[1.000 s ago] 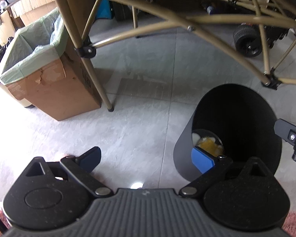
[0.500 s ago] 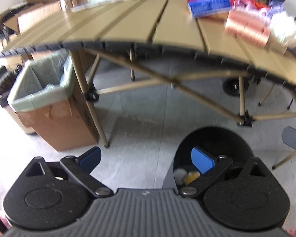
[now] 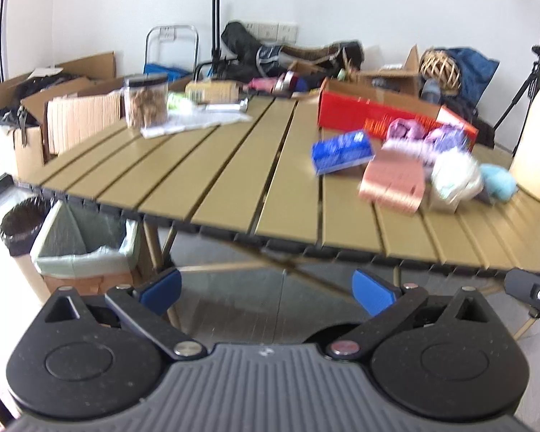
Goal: Collect trash
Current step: 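Raise both tools back toward the table items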
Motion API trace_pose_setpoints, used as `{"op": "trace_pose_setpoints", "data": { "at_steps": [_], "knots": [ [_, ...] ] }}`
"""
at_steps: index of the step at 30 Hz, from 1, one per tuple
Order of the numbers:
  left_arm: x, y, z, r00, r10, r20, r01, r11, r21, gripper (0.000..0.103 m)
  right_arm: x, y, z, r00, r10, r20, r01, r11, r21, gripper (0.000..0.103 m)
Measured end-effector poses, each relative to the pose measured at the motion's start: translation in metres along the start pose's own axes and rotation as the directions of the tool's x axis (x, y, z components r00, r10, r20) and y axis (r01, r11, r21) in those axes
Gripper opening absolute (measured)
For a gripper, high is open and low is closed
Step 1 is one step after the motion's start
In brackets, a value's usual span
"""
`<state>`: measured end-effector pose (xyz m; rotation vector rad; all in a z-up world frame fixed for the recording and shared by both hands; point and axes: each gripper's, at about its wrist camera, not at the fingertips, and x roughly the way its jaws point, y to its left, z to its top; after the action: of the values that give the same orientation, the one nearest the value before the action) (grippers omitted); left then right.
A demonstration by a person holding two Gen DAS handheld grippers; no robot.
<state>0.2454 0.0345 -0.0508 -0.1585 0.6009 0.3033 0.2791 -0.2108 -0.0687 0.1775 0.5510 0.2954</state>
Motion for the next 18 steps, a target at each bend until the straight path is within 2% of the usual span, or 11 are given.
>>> {"op": "trace_pose_setpoints", "data": {
  "at_steps": [5,12,18],
  "knots": [
    [-0.008,-0.009,0.017,0.998,-0.025,0.053,0.025,1.000,0.002,0.103,-0.012,-0.003,0.021,0.997,-0.012,0.080,0.012,1.000,0.002,0.103],
    [-0.020,-0.025,0.046,0.988,-0.056,0.142,0.054,0.998,0.023,0.103,-0.019,-0.010,0.052,0.980,-0.054,0.189,0.051,0.999,0.016,0.103],
    [-0.009,-0.041,0.063,0.983,-0.086,0.160,0.078,0.995,0.054,0.103,-0.001,-0.015,0.071,0.977,-0.061,0.203,0.059,0.998,0.016,0.103]
  ]
}}
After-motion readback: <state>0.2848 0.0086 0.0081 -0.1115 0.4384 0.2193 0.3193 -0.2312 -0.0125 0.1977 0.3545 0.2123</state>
